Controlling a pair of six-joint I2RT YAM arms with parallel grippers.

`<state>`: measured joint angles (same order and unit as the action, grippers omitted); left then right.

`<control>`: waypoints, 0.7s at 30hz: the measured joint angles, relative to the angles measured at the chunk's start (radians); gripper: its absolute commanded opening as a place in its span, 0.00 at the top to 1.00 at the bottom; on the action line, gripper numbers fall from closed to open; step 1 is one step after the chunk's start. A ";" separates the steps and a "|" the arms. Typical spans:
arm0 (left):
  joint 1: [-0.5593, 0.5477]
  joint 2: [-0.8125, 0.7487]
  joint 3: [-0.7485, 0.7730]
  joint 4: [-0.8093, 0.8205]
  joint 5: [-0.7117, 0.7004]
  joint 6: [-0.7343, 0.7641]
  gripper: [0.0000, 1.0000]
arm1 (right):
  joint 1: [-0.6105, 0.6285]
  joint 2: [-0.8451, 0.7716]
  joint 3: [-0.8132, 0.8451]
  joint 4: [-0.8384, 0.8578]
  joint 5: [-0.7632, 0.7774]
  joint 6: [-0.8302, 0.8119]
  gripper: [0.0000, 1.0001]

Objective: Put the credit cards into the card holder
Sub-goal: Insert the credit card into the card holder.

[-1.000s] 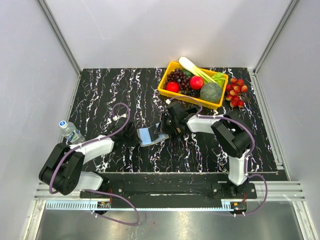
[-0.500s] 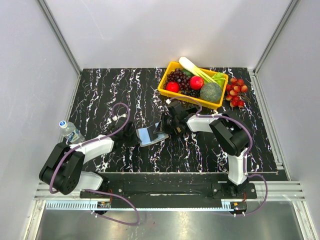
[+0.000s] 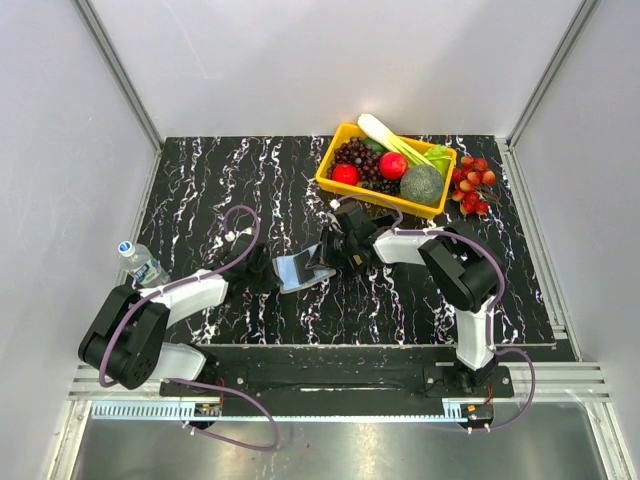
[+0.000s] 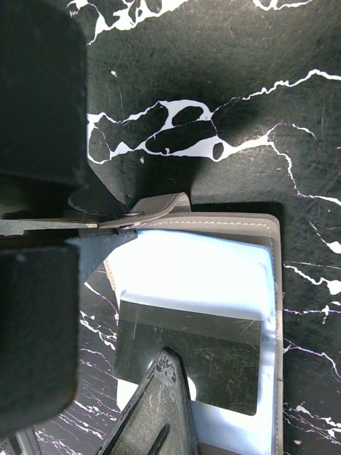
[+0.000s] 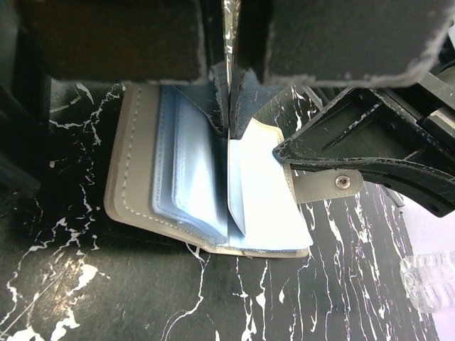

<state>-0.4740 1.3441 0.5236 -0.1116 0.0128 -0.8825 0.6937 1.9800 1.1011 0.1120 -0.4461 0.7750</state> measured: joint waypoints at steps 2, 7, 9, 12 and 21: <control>0.000 0.000 0.000 0.000 0.000 0.000 1.00 | 0.000 0.002 0.000 0.000 -0.002 -0.001 1.00; 0.000 0.000 0.000 0.000 -0.001 0.000 1.00 | 0.000 0.021 0.014 0.001 -0.016 0.000 1.00; 0.000 0.000 0.000 0.000 0.000 0.000 1.00 | 0.000 0.029 0.020 0.000 -0.022 0.000 0.99; 0.000 0.000 0.000 0.000 -0.001 0.000 1.00 | 0.001 0.036 0.024 0.003 -0.030 0.002 0.97; 0.000 0.000 0.000 0.000 -0.002 0.000 0.91 | 0.029 0.069 0.081 -0.042 -0.018 -0.012 0.83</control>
<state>-0.4744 1.3437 0.5236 -0.1116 0.0109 -0.8829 0.7223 2.0495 1.1820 0.0696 -0.4637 0.7631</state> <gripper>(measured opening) 0.071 0.098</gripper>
